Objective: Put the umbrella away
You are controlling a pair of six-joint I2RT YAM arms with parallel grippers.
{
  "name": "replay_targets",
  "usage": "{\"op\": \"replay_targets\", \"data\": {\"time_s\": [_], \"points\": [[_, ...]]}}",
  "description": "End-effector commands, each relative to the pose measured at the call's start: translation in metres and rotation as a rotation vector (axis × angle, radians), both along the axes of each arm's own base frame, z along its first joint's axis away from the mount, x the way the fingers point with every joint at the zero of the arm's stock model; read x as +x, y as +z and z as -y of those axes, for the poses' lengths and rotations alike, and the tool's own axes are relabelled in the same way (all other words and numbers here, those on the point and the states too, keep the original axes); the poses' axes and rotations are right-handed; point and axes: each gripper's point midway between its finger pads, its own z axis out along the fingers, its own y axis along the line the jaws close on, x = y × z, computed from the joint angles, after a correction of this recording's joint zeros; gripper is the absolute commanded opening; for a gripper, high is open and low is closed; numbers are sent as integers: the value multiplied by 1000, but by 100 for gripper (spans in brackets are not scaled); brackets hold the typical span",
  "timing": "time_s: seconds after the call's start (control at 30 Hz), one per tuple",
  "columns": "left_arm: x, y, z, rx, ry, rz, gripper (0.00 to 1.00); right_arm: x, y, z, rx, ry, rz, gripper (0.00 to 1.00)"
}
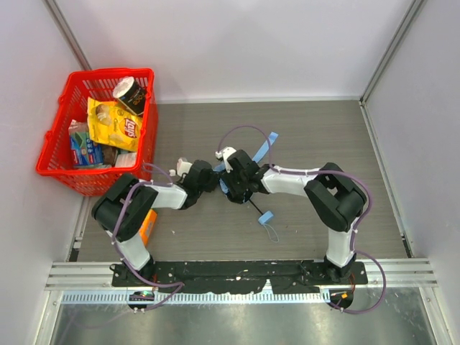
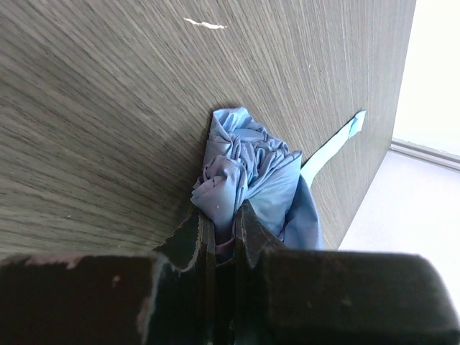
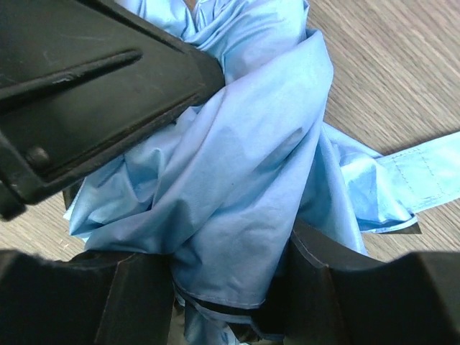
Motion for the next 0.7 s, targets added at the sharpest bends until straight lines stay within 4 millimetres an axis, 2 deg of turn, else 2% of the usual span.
{"op": "replay_targets", "data": {"time_s": [0.0, 0.13, 0.23, 0.33, 0.43, 0.5, 0.67], "points": [[-75, -69, -34, 229, -96, -255, 0, -22, -62, 18, 44, -4, -185, 1], [-62, -45, -31, 234, -146, -116, 0, -29, -58, 13, 133, 41, -228, 1], [-57, -30, -25, 207, -192, -46, 16, -38, -53, 4, 236, 80, -284, 1], [-58, -23, -13, 189, -267, -24, 22, -46, -44, -3, 352, 107, -371, 1], [-59, -21, -10, 194, -303, -13, 19, -52, -30, -11, 467, 125, -453, 1], [-60, -21, -11, 217, -319, -3, 13, -54, -19, -13, 555, 119, -514, 1], [-57, -20, -8, 252, -367, 15, 3, -55, -1, -11, 680, 100, -621, 1]]}}
